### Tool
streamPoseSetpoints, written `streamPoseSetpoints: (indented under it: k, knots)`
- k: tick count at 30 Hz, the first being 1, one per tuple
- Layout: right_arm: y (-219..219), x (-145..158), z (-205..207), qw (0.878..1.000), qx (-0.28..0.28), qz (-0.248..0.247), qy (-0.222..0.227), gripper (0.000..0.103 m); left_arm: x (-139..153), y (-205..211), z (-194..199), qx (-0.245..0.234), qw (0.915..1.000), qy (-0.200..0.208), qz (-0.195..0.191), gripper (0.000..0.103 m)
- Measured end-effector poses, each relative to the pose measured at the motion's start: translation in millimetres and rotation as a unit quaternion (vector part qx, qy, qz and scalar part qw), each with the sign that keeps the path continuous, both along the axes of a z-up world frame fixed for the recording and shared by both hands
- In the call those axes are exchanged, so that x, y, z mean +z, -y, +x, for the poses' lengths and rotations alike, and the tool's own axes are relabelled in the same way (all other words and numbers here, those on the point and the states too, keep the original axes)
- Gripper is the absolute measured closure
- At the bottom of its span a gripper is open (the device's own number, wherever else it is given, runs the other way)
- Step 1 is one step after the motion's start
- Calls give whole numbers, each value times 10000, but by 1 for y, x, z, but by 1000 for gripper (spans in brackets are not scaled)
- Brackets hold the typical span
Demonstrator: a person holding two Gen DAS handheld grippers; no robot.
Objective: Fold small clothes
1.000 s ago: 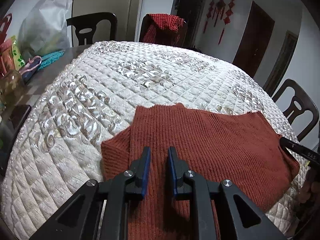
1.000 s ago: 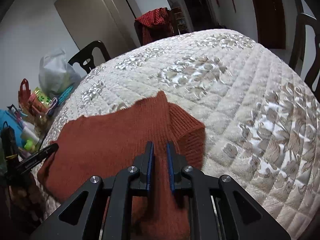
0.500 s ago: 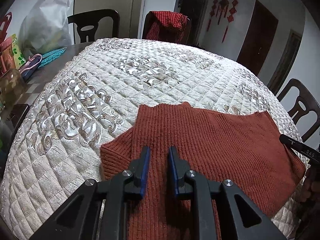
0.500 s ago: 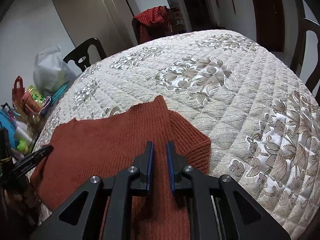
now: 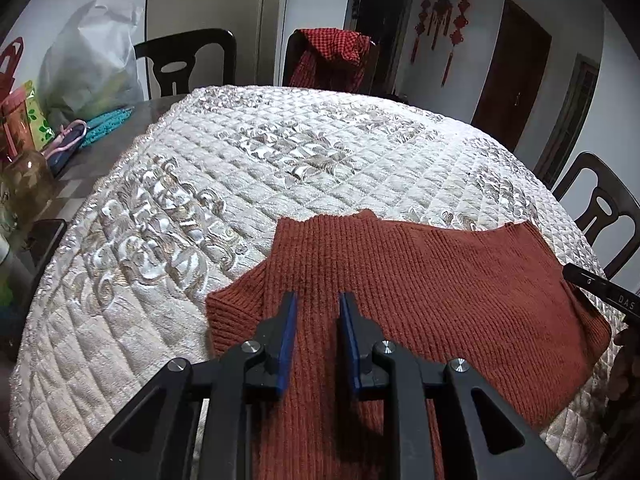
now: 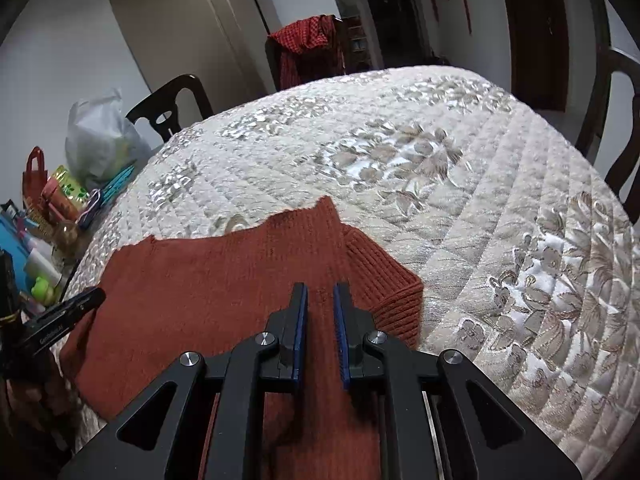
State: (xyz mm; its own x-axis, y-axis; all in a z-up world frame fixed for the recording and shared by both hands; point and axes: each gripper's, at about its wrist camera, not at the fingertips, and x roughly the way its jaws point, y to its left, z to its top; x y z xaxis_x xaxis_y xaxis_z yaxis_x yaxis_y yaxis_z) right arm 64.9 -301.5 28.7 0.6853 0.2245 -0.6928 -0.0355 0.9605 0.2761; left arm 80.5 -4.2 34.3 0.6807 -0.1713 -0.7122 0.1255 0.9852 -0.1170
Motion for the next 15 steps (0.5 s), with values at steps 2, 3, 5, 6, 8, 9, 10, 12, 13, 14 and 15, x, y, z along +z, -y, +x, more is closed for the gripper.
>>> streamPoseSetpoints:
  k: [2,3,5,6,8,9,10,12,13,14,15]
  knots:
    - [-5,3,-4,10000,74,-34,55,89,4,-1,-5,26,10000,61,40,79]
    - [-8,6,-7,9999,121,-51,89,89,6,-2,-7,29,10000,87,39,79]
    - [-12,8,-10,9997,198,-60,132,89,9,-4,-12,47,9999,148,53,78]
    - [-15,9,-12,9996,239,-80,146,89,10,-5,-15,60,9998,173,68,78]
    - [-17,8,-14,9994,284,-128,145,89,9,-7,-19,81,9998,183,87,75]
    - [-17,7,-15,9994,280,-133,127,89,8,-7,-20,84,9998,177,98,75]
    - [-16,4,-15,9995,268,-127,100,89,5,-8,-20,85,9998,141,118,75]
    - [-10,-4,-12,9998,158,-119,-28,89,-2,-8,-18,122,9998,34,154,75]
    - [-7,-8,-11,9998,99,-121,-92,89,-5,-8,-17,135,9998,7,170,74]
    - [-3,-11,-10,9999,56,-84,-125,89,-5,-8,-17,131,9998,5,158,73]
    - [0,-11,-11,9999,59,-2,-98,89,-4,-8,-17,130,9998,26,164,73]
